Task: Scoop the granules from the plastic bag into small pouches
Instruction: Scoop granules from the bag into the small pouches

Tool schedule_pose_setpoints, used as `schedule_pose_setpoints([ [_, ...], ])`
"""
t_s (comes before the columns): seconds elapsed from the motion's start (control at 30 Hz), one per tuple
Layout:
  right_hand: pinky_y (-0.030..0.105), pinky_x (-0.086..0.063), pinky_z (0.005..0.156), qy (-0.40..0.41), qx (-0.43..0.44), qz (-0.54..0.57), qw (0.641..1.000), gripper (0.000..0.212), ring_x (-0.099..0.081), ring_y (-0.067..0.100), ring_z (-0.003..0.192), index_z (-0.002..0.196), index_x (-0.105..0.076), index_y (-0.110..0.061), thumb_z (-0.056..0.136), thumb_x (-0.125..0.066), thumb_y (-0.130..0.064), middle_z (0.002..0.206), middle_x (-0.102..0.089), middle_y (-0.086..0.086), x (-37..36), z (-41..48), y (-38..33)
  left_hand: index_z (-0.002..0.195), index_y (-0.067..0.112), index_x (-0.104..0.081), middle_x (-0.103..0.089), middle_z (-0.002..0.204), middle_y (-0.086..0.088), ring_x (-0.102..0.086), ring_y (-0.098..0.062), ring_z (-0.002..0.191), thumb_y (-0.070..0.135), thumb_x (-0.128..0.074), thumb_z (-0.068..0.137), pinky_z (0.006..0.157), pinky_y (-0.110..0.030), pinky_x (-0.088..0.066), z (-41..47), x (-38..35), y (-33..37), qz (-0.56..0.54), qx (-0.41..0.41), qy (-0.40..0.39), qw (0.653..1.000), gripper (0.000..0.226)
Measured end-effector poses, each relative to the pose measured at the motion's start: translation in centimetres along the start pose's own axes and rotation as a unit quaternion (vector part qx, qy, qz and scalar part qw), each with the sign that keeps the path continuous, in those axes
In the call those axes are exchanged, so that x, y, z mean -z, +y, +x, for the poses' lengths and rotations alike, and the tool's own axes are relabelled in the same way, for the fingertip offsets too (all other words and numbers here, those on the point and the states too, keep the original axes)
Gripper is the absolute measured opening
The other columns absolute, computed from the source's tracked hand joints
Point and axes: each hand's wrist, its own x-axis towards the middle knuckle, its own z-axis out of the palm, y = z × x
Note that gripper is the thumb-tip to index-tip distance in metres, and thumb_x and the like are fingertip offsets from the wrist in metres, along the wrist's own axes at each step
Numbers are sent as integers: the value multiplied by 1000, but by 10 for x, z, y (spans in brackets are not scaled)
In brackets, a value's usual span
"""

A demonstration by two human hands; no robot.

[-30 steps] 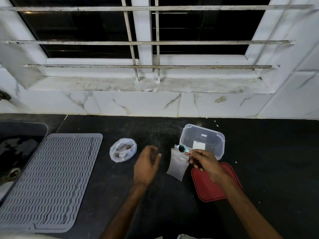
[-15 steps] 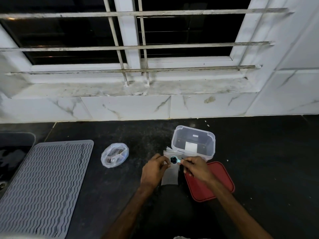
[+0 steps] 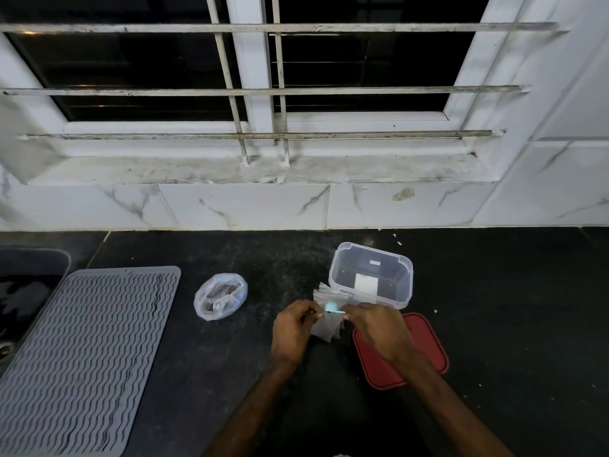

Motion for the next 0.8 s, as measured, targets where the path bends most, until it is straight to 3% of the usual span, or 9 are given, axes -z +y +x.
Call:
schedule_pose_setpoints([
  [0.1,25,-54,65,48,-13,1,999,28,-72,13,86,119,-68,-33,92,-64,-26,104,-74,-8,-6,-2,2,80,28,-73,-70,85,21,-66,-1,80,5,-73,80,76,-29,-57,-3,-2,0,-20,19,10,1000,23],
  [0.2,24,-53,55,38,-3,-39,998,33,-71,11,78,118,-67,-35,86,-69,-27,99,-74,-10,-14,-5,3,81,27,-74,-71,84,21,-67,-1,80,7,-73,81,76,-27,-57,-4,-4,1,-36,39,15,998,20],
  [0.33,21,-47,43,47,30,-72,996,58,-66,9,60,114,-70,-29,61,-88,-18,82,-72,-10,-19,-9,2,81,27,-74,-71,84,18,-68,-2,80,9,-73,82,73,-31,-59,-4,-6,1,-60,60,22,996,18],
  [0.5,23,-44,39,97,33,-79,992,72,-64,12,56,115,-71,-26,47,-90,-9,75,-70,-8,-27,-14,5,79,31,-73,-74,83,14,-70,-9,77,12,-72,84,58,-36,-60,-5,-6,1,-89,101,31,990,19],
  [0.6,22,-46,42,123,6,-13,992,56,-64,10,58,118,-68,-32,67,-80,-12,76,-70,-9,-30,-16,5,78,30,-73,-74,82,13,-70,-11,76,12,-73,84,56,-33,-59,-6,-7,1,-92,103,31,990,19],
  [0.7,27,-56,62,99,-89,161,978,30,-65,1,75,120,-66,-41,94,-58,-28,90,-73,-15,-26,-14,4,78,30,-72,-74,81,11,-70,-11,76,12,-74,83,55,-33,-58,-5,-7,3,-96,106,35,989,18],
  [0.8,28,-56,71,83,-135,277,948,25,-66,-2,75,118,-67,-43,96,-58,-37,86,-73,-20,-27,-12,5,79,30,-71,-73,81,9,-70,-13,75,13,-74,83,48,-32,-55,-6,-6,4,-106,122,40,986,18],
])
